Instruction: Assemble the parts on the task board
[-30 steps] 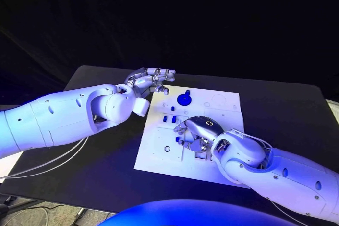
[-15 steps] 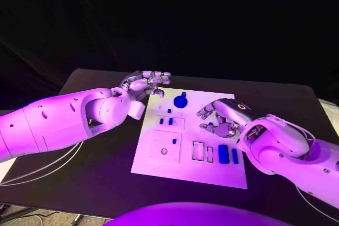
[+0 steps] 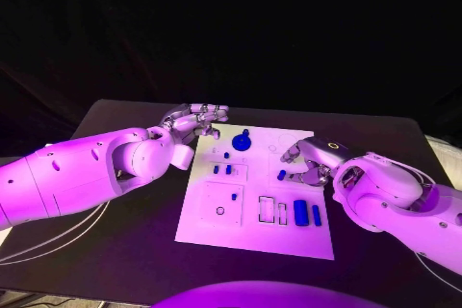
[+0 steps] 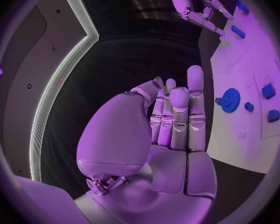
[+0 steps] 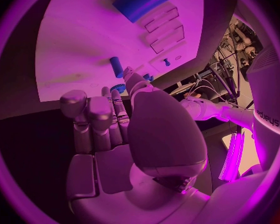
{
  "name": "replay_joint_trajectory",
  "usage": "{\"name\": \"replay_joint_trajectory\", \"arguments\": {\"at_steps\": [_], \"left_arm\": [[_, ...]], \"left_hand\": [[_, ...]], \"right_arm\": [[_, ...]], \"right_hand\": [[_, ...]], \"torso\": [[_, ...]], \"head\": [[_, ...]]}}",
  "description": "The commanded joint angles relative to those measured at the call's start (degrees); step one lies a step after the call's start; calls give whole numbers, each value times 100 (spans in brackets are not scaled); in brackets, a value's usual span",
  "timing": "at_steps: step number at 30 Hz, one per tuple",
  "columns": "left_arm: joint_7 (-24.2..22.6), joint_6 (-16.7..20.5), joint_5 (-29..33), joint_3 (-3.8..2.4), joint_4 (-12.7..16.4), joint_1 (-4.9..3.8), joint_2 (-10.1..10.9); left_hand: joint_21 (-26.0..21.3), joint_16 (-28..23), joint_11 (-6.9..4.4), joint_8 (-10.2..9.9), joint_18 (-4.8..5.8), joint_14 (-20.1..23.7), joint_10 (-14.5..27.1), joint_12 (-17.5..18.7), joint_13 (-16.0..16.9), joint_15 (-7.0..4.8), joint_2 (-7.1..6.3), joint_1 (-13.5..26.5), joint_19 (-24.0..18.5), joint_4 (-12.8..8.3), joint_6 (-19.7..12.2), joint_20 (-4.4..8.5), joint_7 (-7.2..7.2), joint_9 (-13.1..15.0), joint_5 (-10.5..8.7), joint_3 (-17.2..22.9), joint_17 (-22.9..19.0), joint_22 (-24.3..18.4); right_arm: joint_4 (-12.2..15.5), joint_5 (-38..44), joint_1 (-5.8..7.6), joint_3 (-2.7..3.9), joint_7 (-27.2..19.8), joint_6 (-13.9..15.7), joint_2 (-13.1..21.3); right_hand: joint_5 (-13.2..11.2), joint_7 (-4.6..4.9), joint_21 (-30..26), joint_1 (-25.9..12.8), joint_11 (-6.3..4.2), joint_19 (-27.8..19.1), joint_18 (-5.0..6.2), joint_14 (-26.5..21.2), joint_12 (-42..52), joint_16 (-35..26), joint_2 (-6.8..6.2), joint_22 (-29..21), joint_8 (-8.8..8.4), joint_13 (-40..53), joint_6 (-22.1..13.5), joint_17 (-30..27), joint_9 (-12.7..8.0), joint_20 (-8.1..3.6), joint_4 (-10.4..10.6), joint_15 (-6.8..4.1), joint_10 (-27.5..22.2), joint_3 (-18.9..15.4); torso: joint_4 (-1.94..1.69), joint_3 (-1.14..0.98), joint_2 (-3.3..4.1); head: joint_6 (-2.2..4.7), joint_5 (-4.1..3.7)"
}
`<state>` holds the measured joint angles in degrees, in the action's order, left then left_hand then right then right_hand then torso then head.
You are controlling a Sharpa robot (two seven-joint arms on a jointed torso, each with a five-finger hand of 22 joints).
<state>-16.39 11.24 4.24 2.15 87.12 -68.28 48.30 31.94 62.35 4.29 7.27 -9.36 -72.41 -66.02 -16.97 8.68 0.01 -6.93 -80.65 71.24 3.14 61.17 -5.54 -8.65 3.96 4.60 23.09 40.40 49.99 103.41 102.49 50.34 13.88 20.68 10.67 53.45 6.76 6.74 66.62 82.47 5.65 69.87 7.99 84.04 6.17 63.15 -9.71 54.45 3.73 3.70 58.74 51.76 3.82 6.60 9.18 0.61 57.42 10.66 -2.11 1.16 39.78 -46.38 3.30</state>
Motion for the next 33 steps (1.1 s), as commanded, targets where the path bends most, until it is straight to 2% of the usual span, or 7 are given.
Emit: {"name": "replay_joint_trajectory", "arguments": {"at_steps": [1, 4, 9, 12, 18, 23, 33], "left_arm": [[-43, -103, 21, -3, 2, 9, -8], [-32, -93, 21, -4, -6, 23, -15], [-33, -90, 21, -4, -8, 36, -26], [-35, -91, 21, -4, -8, 38, -31], [-35, -95, 21, -5, -7, 41, -30], [-32, -102, 21, -5, -4, 41, -26], [-29, -111, 21, -5, -5, 42, -27]], "left_hand": [[-39, -11, 10, 19, -105, 44, 33, -12, 5, -9, -1, 39, -7, -4, -31, -15, -7, -4, 31, -44, -8, -7], [-39, -11, 10, 19, -105, 44, 33, -12, 5, -9, -1, 39, -7, -4, -31, -15, -7, -4, 31, -44, -8, -7], [-41, -9, 9, 21, -106, 44, 36, -17, 6, -10, 4, 34, -7, -9, -31, -15, -7, -3, 32, -43, -9, -9], [-41, -9, 9, 21, -106, 44, 36, -17, 6, -10, 4, 34, -7, -9, -31, -15, -7, -3, 32, -43, -9, -9], [-41, -9, 9, 21, -106, 44, 36, -17, 6, -10, 4, 34, -7, -9, -31, -15, -7, -3, 32, -43, -9, -9], [-41, -9, 9, 21, -106, 44, 36, -17, 6, -10, 4, 34, -7, -9, -31, -15, -7, -3, 32, -43, -9, -9], [-41, -9, 9, 21, -106, 44, 36, -17, 6, -10, 4, 34, -7, -9, -31, -15, -7, -3, 32, -43, -9, -9]], "right_arm": [[4, 263, -18, 0, 109, -409, -51], [7, 298, -36, -1, 82, -474, -97], [-60, 306, -47, -4, 21, -491, -191], [-113, 306, -49, -8, -9, -492, -244], [-206, 326, -58, -14, -47, -520, -314], [-288, 553, -72, -17, 14, -490, -354], [-368, 711, -101, -25, 19, -417, -415]], "right_hand": [[-26, -21, 19, 71, -29, -4, -45, 19, 75, 38, 52, 10, -6, 12, 34, -9, 0, 0, 4, -19, 121, -32], [-23, 5, 34, 126, -62, 13, -48, 9, 159, 21, 126, 29, 2, 13, 97, -45, 4, -14, 13, -43, 296, -25], [-14, 27, 55, 182, -100, 38, -53, 14, 201, 38, 218, 57, 18, 1, 203, -35, 12, -45, 23, -77, 435, 23], [-30, 34, 84, 223, -99, 65, -63, 21, 221, 62, 283, 94, 26, -5, 278, -15, 16, -50, 31, -78, 535, 86], [-213, 37, 163, 450, -145, 130, -82, 41, 213, 135, 481, 197, 48, -17, 489, 53, 26, -80, -18, -119, 773, 458], [-299, 33, 305, 491, -169, 239, -120, 77, 173, 266, 487, 392, 52, -15, 615, 201, 30, -104, -48, -140, 915, 709], [-332, 16, 395, 443, -194, 293, -141, 89, 118, 353, 442, 513, 61, -7, 745, 284, 38, -117, -65, -153, 1054, 941]], "torso": [[3, 0, 5], [5, -6, 8], [12, 8, 1], [4, 0, 1], [3, -1, 2], [7, 1, 3], [9, -2, 0]], "head": [[-6, 13], [-6, 33], [-5, 22], [-9, 28], [-21, 30], [-33, 33], [-44, 35]]}}
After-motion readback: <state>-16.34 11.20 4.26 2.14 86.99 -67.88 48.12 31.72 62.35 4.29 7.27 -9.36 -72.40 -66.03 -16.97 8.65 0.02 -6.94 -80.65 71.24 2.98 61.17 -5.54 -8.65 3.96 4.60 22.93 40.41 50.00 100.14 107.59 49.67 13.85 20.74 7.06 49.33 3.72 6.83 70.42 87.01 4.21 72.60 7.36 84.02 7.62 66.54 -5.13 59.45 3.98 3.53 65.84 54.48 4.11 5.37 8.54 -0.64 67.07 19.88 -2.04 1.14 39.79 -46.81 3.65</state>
